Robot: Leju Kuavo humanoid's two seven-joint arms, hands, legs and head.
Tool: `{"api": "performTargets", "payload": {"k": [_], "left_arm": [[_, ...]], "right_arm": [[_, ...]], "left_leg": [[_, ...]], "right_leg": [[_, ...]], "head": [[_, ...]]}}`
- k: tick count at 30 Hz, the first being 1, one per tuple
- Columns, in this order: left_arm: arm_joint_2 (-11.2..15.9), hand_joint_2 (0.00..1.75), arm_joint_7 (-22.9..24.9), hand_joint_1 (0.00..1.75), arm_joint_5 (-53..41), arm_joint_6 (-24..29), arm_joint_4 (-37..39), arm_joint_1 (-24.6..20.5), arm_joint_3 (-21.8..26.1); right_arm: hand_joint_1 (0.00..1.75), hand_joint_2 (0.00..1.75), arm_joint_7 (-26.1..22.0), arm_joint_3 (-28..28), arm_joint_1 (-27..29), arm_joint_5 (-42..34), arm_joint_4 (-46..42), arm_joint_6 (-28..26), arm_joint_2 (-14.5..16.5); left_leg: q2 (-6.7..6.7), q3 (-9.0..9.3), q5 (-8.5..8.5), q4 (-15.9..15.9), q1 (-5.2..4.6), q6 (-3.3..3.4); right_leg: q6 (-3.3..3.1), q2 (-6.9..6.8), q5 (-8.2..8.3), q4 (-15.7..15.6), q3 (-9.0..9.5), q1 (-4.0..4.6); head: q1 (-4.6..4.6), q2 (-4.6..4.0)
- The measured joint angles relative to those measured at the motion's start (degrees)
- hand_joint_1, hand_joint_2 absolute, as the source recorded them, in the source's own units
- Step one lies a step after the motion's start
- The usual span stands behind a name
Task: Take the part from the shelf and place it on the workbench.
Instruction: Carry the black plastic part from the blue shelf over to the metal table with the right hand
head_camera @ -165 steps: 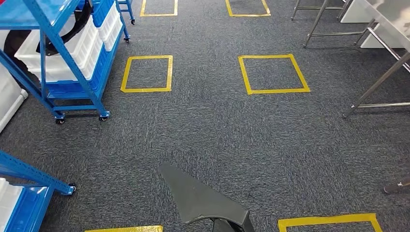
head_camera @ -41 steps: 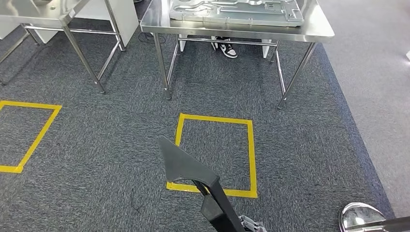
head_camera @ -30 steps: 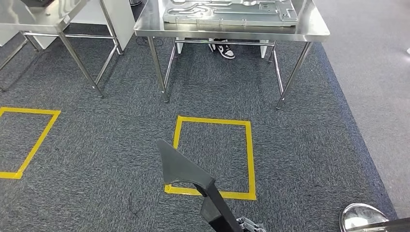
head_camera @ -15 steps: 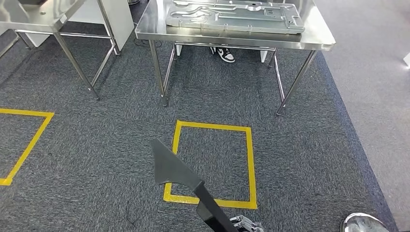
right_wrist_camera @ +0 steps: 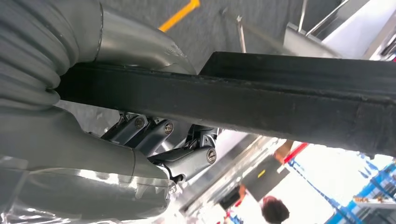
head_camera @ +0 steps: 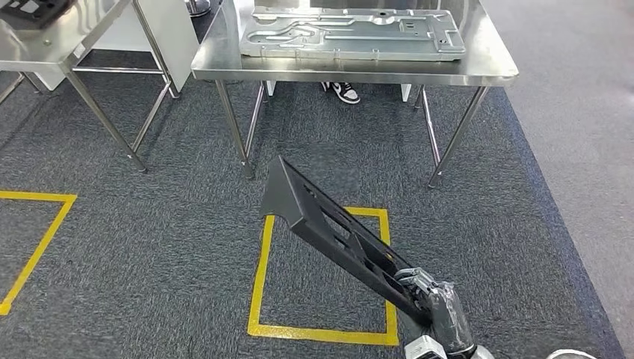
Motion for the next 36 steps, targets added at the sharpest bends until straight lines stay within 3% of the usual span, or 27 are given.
{"api": "performTargets", "payload": {"k": [1,3,4,5,7,9,11,13,14,15,16,18,19,20,22,23,25,26,28,29,30,31,33,34,35,36], "left_arm": [[0.0,0.0,0.0,0.0,0.0,0.0,0.0,0.0,-0.2],[0.0,0.0,-0.1,0.0,-0.1,-0.2,0.0,0.0,-0.4],[-0.1,0.0,-0.1,0.0,-0.2,-0.4,0.0,-0.1,-0.5],[-0.1,0.0,-0.1,0.0,-0.3,-0.6,-0.1,-0.1,-0.5],[-0.2,0.0,-0.1,0.0,-0.8,-1.3,-0.1,-0.3,-0.7],[-0.3,0.0,-0.1,0.0,-1.3,-2.1,-0.2,-0.6,-1.1],[-0.6,0.0,0.0,0.0,-1.8,-2.8,-0.2,-0.8,-1.7],[-0.9,0.0,0.1,0.0,-2.4,-3.4,-0.3,-0.8,-2.2],[-0.8,0.0,0.2,0.0,-2.6,-3.5,-0.3,-0.8,-2.4],[-0.8,0.0,0.3,0.0,-2.9,-3.6,-0.3,-0.7,-2.7],[-0.8,0.0,0.5,0.0,-3.2,-3.7,-0.3,-0.7,-3.0],[-0.8,0.0,0.7,0.0,-3.7,-4.0,-0.3,-0.6,-3.4],[-0.8,0.0,0.8,0.0,-4.0,-4.2,-0.3,-0.5,-3.5],[-0.7,0.0,0.9,0.0,-4.3,-4.4,-0.3,-0.6,-3.7],[-0.6,0.0,0.9,0.0,-4.9,-4.8,-0.3,-0.8,-4.1],[-0.6,0.0,0.8,0.0,-5.1,-5.1,-0.3,-1.0,-4.4],[-0.8,0.0,0.7,0.0,-5.7,-5.5,-0.4,-1.5,-4.9],[-0.9,0.0,0.6,0.0,-6.0,-5.7,-0.4,-1.7,-5.0],[-0.9,0.0,0.5,0.0,-6.4,-5.8,-0.6,-2.3,-5.3],[-0.9,0.0,0.5,0.0,-6.6,-5.9,-0.6,-2.5,-5.4],[-0.9,0.0,0.5,0.0,-6.7,-5.9,-0.6,-2.7,-5.6],[-0.9,0.0,0.5,0.0,-6.8,-6.0,-0.7,-2.8,-5.7],[-0.9,0.0,0.5,0.0,-7.1,-6.2,-0.7,-2.8,-6.0],[-0.9,0.0,0.6,0.0,-7.3,-6.3,-0.7,-2.8,-6.1],[-0.9,0.0,0.6,0.0,-7.5,-6.3,-0.7,-2.8,-6.2],[-1.0,0.0,0.7,0.0,-7.7,-6.5,-0.7,-2.8,-6.3]], "right_arm": [[1.75,1.75,0.0,-0.6,-0.1,0.0,0.0,0.1,0.0],[1.75,1.75,-0.1,-1.6,-0.3,-0.5,0.1,0.1,0.0],[1.75,1.75,-0.2,-2.0,-0.6,-1.0,0.1,0.2,0.0],[1.75,1.75,-0.3,-2.4,-1.0,-1.6,0.2,0.4,0.1],[1.75,1.75,-0.3,-3.5,-2.3,-2.6,0.5,0.8,0.4],[1.75,1.75,0.0,-4.7,-4.1,-3.3,1.3,1.2,1.0],[1.75,1.75,0.6,-5.6,-5.8,-3.9,2.8,1.5,1.7],[1.75,1.75,1.4,-6.4,-7.0,-4.1,4.8,1.6,2.7],[1.75,1.75,2.0,-6.7,-7.6,-3.8,6.0,1.6,3.3],[1.75,1.75,2.7,-7.1,-8.3,-3.1,7.4,1.5,4.0],[1.75,1.75,3.6,-7.3,-9.2,-2.1,8.8,1.5,4.6],[1.75,1.75,5.5,-7.7,-11.1,0.4,11.5,1.7,5.9],[1.75,1.75,6.7,-7.7,-12.2,1.8,12.9,2.0,6.6],[1.75,1.75,8.0,-7.8,-13.4,3.5,14.3,2.5,7.2],[1.75,1.75,10.3,-7.8,-15.8,6.7,17.0,3.4,7.9],[1.75,1.75,11.1,-7.8,-16.9,8.0,18.0,3.6,8.1],[1.75,1.75,12.4,-7.3,-19.7,10.6,20.3,4.2,8.1],[1.75,1.75,13.1,-6.9,-21.2,12.1,21.7,4.6,8.0],[1.75,1.75,14.7,-5.5,-24.1,15.3,24.5,5.3,7.8],[1.75,1.75,15.3,-4.6,-25.3,16.6,25.7,5.6,7.7],[1.75,1.75,15.8,-3.6,-26.4,17.5,26.9,5.7,7.7],[1.75,1.75,16.2,-2.7,-27.3,18.1,27.8,5.8,7.6],[1.75,1.75,16.6,-1.1,-29.1,19.0,29.3,6.2,7.6],[1.75,1.75,16.8,-0.3,-30.1,19.6,30.2,6.6,7.6],[1.75,1.75,17.2,0.6,-31.2,20.2,31.0,7.2,7.6],[1.75,1.75,17.7,1.5,-32.3,21.0,31.8,7.8,7.6]], "left_leg": [[-0.03,-0.1,2.32,-2.7,-0.15,0.23],[-0.11,-0.21,8.97,-8.3,-0.6,1.16],[-0.18,-0.12,11.16,-9.9,-0.8,1.72],[-0.31,-0.05,12.08,-10.7,-0.98,2.33],[-0.48,1.12,11.61,-11.4,-0.97,3.27],[-0.48,2.8,11.34,-12.4,-0.74,3.92],[-0.55,4.21,10.89,-13.1,-0.54,4.27],[-0.8,5.44,10.03,-13.5,-0.41,4.29],[-0.93,6.22,9.45,-13.6,-0.33,4.17],[-1.06,7.15,8.78,-13.7,-0.25,4.01],[-1.15,8.14,8.03,-13.8,-0.16,3.81],[-1.16,9.81,6.43,-13.8,-0.1,3.29],[-1.16,10.48,5.68,-14.0,-0.16,2.94],[-1.15,11.23,5.2,-14.2,-0.26,2.56],[-1.08,12.09,5.26,-13.9,-0.42,1.85],[-0.93,11.91,5.67,-12.6,-0.41,1.54],[-0.6,8.98,5.8,-7.2,-0.38,1.0],[-0.47,6.71,4.95,-3.6,-0.35,0.78],[-0.44,2.27,1.48,1.8,-0.4,0.56],[-0.45,0.85,-0.04,2.6,-0.45,0.58],[-0.45,0.12,-0.43,1.9,-0.51,0.7],[-0.45,-0.1,0.7,-0.1,-0.58,0.95],[-0.47,-0.02,6.88,-6.1,-0.96,1.85],[-0.54,0.02,8.98,-8.3,-1.21,2.41],[-0.6,0.1,10.59,-9.8,-1.44,2.9],[-0.74,0.24,10.95,-10.4,-1.56,3.29]], "right_leg": [[0.06,0.04,-0.76,0.0,1.0,0.06],[0.37,0.2,-2.09,0.1,2.48,0.19],[0.67,0.3,-2.69,0.1,2.87,0.22],[1.0,0.4,-3.08,0.3,3.24,0.22],[1.69,0.5,-3.12,1.3,3.53,0.16],[2.29,0.29,-2.47,4.8,2.16,0.02],[2.87,0.02,-3.39,10.6,-1.82,-0.22],[3.33,-0.04,-6.21,15.0,-6.47,-0.58],[3.53,-0.07,-7.2,15.3,-8.08,-0.77],[3.68,-0.1,-7.19,14.2,-9.03,-0.97],[3.82,-0.17,-5.73,11.7,-9.31,-1.12],[3.84,-0.63,1.07,5.3,-8.91,-1.2],[3.58,-0.83,3.54,3.3,-8.61,-1.07],[3.21,-0.93,5.18,2.1,-8.35,-0.94],[2.29,-0.67,4.54,1.9,-7.43,-0.89],[1.89,-0.59,4.38,1.6,-6.79,-0.99],[1.03,-0.63,3.52,1.3,-5.36,-0.98],[0.66,-0.74,3.01,1.1,-4.67,-0.86],[0.26,-0.76,1.89,1.0,-3.23,-0.6],[0.21,-0.72,1.27,0.9,-2.41,-0.49],[0.2,-0.69,0.61,0.9,-1.53,-0.38],[0.22,-0.69,-0.04,0.9,-0.64,-0.26],[0.39,-0.84,-1.26,1.0,0.87,0.01],[0.61,-0.86,-1.78,1.0,1.32,0.13],[0.89,-0.89,-2.26,1.0,1.7,0.23],[1.18,-0.82,-2.48,1.3,2.04,0.26]], "head": [[0.0,0.0],[0.01,0.0],[0.01,0.0],[0.02,0.0],[0.01,0.0],[0.02,0.0],[0.04,0.0],[0.04,0.0],[0.04,0.0],[0.04,0.0],[0.04,0.0],[0.04,0.0],[0.04,0.0],[0.06,0.0],[0.06,0.0],[0.06,0.0],[0.02,0.0],[0.01,0.0],[0.0,0.0],[0.0,0.0],[0.0,0.0],[0.0,0.0],[0.01,0.0],[-0.01,0.0],[-0.02,0.0],[-0.02,0.0]]}}
